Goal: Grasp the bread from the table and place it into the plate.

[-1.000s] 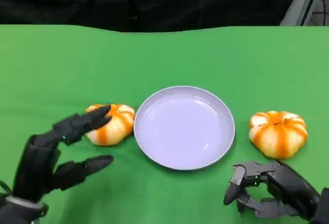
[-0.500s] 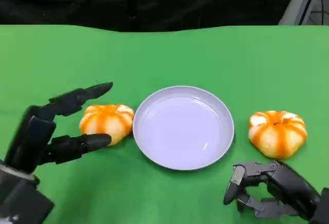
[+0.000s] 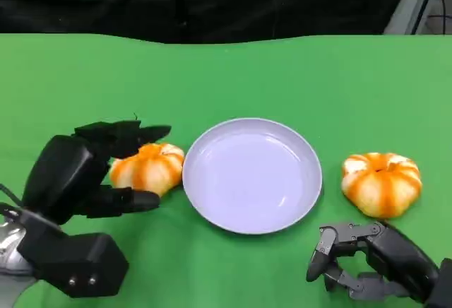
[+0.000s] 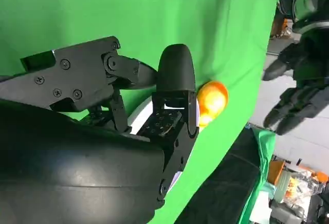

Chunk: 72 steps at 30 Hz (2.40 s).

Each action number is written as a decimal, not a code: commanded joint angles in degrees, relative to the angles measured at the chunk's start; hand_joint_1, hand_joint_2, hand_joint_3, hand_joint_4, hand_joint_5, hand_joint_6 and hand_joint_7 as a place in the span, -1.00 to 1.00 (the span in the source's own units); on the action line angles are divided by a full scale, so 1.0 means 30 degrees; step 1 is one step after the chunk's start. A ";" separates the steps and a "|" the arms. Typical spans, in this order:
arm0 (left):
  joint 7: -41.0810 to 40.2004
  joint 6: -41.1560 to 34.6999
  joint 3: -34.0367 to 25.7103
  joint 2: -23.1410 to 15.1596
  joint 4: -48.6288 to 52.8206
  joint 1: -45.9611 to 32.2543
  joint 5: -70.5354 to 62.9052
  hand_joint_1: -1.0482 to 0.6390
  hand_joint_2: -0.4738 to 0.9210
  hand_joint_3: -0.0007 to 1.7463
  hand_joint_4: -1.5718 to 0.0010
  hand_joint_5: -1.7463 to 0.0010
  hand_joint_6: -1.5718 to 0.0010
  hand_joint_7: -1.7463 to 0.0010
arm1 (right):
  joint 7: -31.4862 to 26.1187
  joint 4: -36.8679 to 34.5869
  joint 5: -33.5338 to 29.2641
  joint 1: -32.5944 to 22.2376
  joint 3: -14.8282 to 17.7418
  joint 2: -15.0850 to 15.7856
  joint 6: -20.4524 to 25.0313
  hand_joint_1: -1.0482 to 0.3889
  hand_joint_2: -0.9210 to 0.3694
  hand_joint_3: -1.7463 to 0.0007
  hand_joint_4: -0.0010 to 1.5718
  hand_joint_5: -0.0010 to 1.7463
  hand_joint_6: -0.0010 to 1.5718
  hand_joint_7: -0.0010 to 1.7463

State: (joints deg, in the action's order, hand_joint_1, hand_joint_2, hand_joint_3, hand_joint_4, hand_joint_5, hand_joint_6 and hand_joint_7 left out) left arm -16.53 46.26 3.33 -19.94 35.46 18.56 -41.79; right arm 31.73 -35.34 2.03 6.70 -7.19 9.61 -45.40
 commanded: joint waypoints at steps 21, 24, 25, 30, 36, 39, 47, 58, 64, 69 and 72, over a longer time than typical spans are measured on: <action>0.1678 -0.4943 0.3858 -0.1146 0.1110 0.1517 0.0688 -0.92 1.00 -0.97 0.49 0.99 0.43 1.00 | -0.0121 0.0181 0.0117 -0.0141 0.0084 0.0200 -0.0234 0.33 -0.88 0.29 -0.10 0.85 0.02 0.28; 0.1427 -0.4920 0.4144 -0.1028 0.1960 0.1968 0.0681 -0.92 1.00 -0.97 0.49 0.99 0.43 1.00 | -0.0102 0.0288 0.0146 -0.0186 0.0079 0.0214 -0.0095 0.34 -0.87 0.28 -0.09 0.85 0.03 0.28; 0.1351 -0.4962 0.4261 -0.0978 0.2297 0.2157 0.0655 -0.92 1.00 -0.96 0.48 0.99 0.43 1.00 | -0.0080 0.0273 0.0167 -0.0184 0.0078 0.0212 -0.0112 0.34 -0.87 0.28 -0.09 0.85 0.03 0.28; 0.0843 -0.4919 0.4772 -0.0799 0.3834 0.2979 0.0600 -0.90 1.00 -0.93 0.47 0.99 0.42 1.00 | -0.0127 0.0332 0.0116 -0.0251 0.0067 0.0217 -0.0039 0.34 -0.87 0.28 -0.09 0.84 0.02 0.28; 0.0500 -0.5099 0.5365 -0.0520 0.5373 0.3833 0.0604 -0.87 1.00 -0.92 0.43 0.98 0.41 0.99 | -0.0102 0.0091 0.0111 -0.0176 0.0083 0.0218 -0.0251 0.33 -0.88 0.30 -0.09 0.83 0.02 0.27; 0.0310 -0.5225 0.5604 -0.0357 0.6149 0.4238 0.0585 -0.86 1.00 -0.91 0.42 0.98 0.40 0.99 | -0.0062 0.0020 0.0133 -0.0132 0.0082 0.0222 -0.0248 0.33 -0.89 0.31 -0.09 0.84 0.02 0.28; -0.0276 -0.5297 0.6234 -0.0020 0.7721 0.5063 0.0571 -0.84 1.00 -0.86 0.39 0.98 0.38 0.99 | -0.0103 0.0048 0.0087 -0.0145 0.0083 0.0236 -0.0335 0.32 -0.90 0.32 -0.09 0.84 0.02 0.27; -0.0728 -0.5352 0.6877 0.0339 0.8696 0.5736 0.0488 -0.76 1.00 -0.84 0.36 0.98 0.36 0.99 | -0.0073 0.0190 0.0207 -0.0227 0.0076 0.0171 -0.0179 0.32 -0.90 0.33 -0.09 0.82 0.03 0.27; -0.1088 -0.5270 0.7297 0.0444 0.9184 0.6018 0.0415 -0.52 0.99 -0.89 0.33 0.98 0.34 0.99 | -0.0186 0.0171 0.0078 -0.0216 0.0074 0.0184 -0.0249 0.32 -0.91 0.34 -0.08 0.82 0.03 0.26; -0.1076 -0.5259 0.7586 0.0427 0.9358 0.6146 0.0394 -0.12 0.91 -0.99 0.31 0.99 0.33 1.00 | -0.0248 0.0114 -0.0046 -0.0159 0.0056 0.0234 -0.0281 0.31 -0.91 0.34 -0.09 0.83 0.02 0.27; -0.1001 -0.5198 0.7685 0.0420 0.9480 0.6169 0.0450 0.04 0.89 -1.00 0.31 1.00 0.32 0.99 | -0.0190 0.0162 0.0050 -0.0182 0.0062 0.0210 -0.0256 0.32 -0.91 0.34 -0.09 0.84 0.02 0.27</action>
State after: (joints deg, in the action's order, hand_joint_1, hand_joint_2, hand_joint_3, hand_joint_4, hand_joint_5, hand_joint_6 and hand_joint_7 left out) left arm -19.27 30.32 26.02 -18.06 63.08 36.40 -40.58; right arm 31.28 -35.19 1.80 6.48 -7.20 9.56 -45.73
